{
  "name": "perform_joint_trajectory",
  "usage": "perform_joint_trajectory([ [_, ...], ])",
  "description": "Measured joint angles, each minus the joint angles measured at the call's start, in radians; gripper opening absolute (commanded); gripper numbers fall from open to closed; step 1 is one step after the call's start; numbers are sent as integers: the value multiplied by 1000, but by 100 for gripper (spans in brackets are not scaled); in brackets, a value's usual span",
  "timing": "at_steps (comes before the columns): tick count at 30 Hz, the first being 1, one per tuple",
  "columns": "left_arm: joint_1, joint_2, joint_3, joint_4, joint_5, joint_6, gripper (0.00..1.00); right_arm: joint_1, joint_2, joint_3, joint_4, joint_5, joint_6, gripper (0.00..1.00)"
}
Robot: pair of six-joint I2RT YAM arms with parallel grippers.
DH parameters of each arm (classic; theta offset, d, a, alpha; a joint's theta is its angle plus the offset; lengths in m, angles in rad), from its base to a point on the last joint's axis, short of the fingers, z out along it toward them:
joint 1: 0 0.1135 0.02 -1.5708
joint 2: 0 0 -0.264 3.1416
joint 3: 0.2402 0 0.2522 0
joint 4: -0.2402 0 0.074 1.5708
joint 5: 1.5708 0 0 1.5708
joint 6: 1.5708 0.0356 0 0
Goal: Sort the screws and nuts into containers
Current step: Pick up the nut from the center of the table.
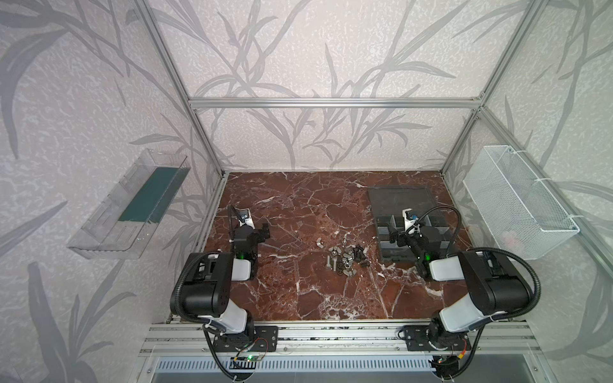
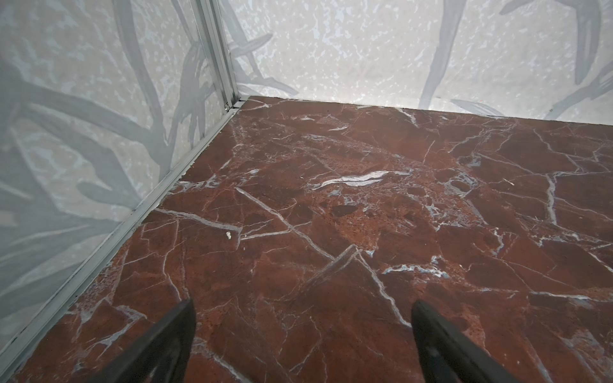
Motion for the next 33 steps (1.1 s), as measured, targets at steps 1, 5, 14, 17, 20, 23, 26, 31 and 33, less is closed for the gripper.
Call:
perform_joint_trajectory([
  [1, 0, 0, 0, 0, 0, 0, 99, 0, 0, 0, 0, 0, 0, 99],
  [5, 0, 0, 0, -2, 0, 0, 99, 0, 0, 0, 0, 0, 0, 99],
  [14, 0, 0, 0, -11, 0, 0, 99, 0, 0, 0, 0, 0, 0, 99],
  [17, 0, 0, 0, -15, 0, 0, 99, 0, 0, 0, 0, 0, 0, 99],
  [20, 0, 0, 0, -15, 0, 0, 99, 0, 0, 0, 0, 0, 0, 99],
  [23, 0, 0, 0, -16, 0, 0, 99, 0, 0, 0, 0, 0, 0, 99],
  [26, 0, 0, 0, -16, 0, 0, 99, 0, 0, 0, 0, 0, 0, 99],
  [31, 0, 0, 0, -16, 0, 0, 99, 0, 0, 0, 0, 0, 0, 99],
  [33, 0, 0, 0, -16, 0, 0, 99, 0, 0, 0, 0, 0, 0, 99],
])
